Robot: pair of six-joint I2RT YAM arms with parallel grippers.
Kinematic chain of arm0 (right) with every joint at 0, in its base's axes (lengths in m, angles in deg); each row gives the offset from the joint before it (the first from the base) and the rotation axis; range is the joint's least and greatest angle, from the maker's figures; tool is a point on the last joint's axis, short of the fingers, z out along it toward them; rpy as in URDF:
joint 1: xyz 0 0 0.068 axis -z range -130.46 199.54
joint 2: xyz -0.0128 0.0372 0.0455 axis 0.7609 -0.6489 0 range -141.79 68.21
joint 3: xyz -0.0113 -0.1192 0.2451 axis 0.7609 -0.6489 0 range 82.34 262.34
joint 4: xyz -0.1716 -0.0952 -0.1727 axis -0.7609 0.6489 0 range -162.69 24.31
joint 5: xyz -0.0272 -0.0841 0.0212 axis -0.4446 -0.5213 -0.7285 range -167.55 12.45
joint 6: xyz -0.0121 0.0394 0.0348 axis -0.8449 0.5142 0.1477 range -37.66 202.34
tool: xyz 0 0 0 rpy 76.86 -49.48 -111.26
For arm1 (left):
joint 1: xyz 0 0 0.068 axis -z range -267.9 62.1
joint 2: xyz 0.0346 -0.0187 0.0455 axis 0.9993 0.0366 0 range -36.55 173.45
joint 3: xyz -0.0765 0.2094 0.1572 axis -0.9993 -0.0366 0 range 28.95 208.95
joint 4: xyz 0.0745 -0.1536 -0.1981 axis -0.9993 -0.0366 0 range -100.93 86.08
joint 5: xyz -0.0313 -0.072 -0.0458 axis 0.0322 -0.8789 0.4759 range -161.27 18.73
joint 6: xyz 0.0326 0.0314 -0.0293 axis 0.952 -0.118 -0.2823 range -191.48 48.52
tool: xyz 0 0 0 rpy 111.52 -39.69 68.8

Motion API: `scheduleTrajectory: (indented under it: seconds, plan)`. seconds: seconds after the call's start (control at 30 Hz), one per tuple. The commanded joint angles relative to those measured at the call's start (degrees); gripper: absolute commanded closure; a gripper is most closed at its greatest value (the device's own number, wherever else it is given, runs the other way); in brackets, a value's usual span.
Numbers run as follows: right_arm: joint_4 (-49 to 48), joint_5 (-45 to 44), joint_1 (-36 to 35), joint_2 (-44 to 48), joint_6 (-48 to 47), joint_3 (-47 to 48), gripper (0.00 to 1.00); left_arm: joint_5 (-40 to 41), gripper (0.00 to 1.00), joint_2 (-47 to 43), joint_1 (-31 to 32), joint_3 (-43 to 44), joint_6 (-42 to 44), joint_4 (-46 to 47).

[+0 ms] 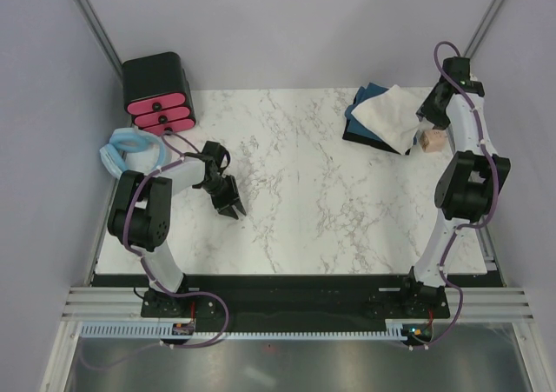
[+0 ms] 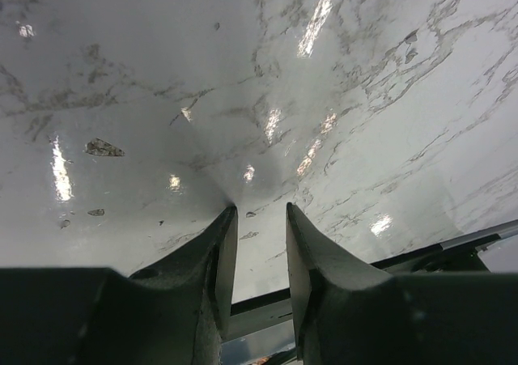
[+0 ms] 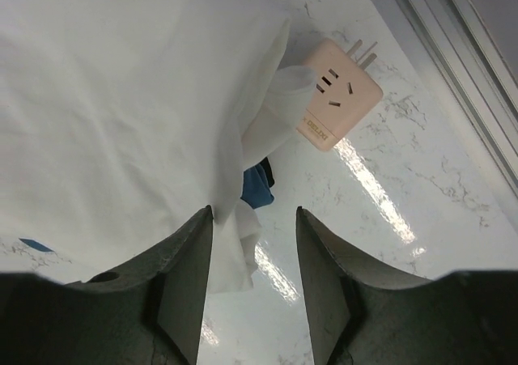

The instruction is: Fold and stack the t-shirts

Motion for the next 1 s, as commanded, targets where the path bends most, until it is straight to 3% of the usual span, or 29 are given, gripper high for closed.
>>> scheduleTrajectory:
  seconds: [0.0,0.5,0.97]
  plan:
    - [3.35,1.23,0.22,-2.78,2.08,5.78,0.50,1.10,0.62,-0.41,0.44,0.50,3.02,2.57]
    - [6.27,1.50,1.63,-2.70,2.08,3.16,0.49,1.27,0.62,0.64,0.35,1.12,2.93,2.93]
    - [-9.46,8.97,1.72,-2.43,4.36,-8.53,0.44,1.18,0.62,1.08,0.44,1.73,3.20,2.14]
